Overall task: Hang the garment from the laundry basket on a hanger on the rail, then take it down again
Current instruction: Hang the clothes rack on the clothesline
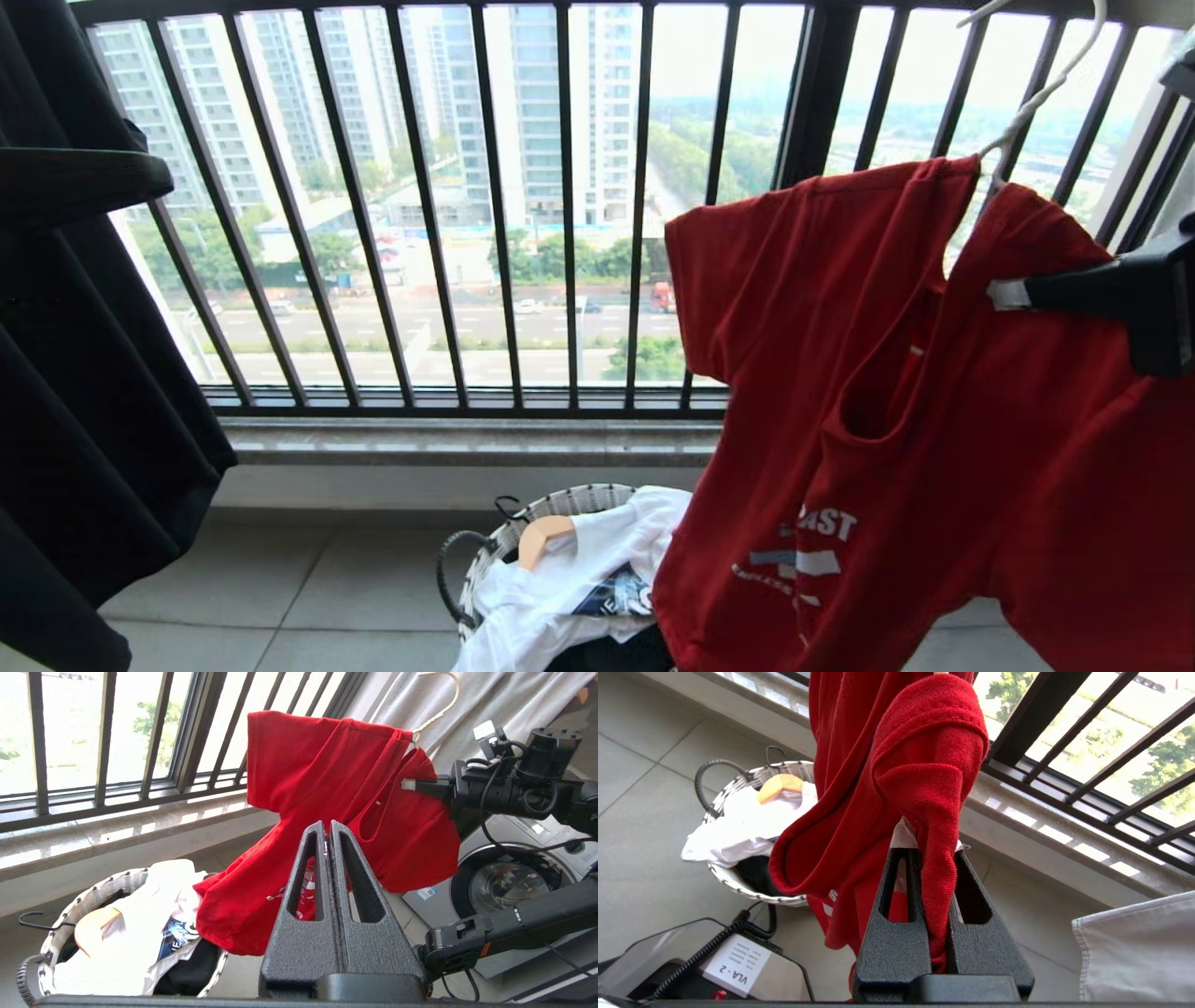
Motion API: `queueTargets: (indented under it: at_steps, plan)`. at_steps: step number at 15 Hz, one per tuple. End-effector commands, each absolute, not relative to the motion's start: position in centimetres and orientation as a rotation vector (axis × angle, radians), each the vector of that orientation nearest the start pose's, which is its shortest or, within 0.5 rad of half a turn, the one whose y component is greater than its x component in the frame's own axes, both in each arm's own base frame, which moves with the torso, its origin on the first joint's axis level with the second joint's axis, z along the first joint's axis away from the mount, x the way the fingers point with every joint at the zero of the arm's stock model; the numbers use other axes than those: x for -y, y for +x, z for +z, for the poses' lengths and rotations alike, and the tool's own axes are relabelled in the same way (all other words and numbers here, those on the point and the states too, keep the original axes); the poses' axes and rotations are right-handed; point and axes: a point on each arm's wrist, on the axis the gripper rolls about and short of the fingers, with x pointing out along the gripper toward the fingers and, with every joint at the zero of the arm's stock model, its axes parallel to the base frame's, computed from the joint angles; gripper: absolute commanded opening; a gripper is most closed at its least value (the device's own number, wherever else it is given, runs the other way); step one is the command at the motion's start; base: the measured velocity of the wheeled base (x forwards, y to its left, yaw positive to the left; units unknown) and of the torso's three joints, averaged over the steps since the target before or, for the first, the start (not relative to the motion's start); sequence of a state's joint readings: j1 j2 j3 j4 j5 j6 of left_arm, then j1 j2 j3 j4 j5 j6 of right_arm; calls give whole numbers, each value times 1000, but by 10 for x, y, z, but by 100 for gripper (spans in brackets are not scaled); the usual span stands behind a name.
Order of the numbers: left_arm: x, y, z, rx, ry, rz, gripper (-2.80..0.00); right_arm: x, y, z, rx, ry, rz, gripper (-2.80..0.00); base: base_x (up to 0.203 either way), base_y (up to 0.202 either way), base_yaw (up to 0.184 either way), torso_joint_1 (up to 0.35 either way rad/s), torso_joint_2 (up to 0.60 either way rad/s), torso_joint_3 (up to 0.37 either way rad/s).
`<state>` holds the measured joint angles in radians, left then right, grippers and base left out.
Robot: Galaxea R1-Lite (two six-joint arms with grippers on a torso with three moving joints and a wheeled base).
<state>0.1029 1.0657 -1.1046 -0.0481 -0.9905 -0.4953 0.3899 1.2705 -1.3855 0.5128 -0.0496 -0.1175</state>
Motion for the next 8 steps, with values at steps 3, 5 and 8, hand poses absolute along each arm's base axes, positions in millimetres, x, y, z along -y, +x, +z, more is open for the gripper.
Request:
queueTargets:
  at_steps: [3,5,8]
  plan:
    - [8,105,354,-138,-393,-957,-280,-39,137,316,-440,-135,231,-280,0,0,0,0,0,0]
    - [8,107,354,-137,-393,-955,-280,-31,130,303,-474,-127,189,-280,0,0,0,0,0,0]
    - [8,108,355,-137,-392,-957,-280,-24,117,286,-509,-121,156,-280,0,0,0,0,0,0]
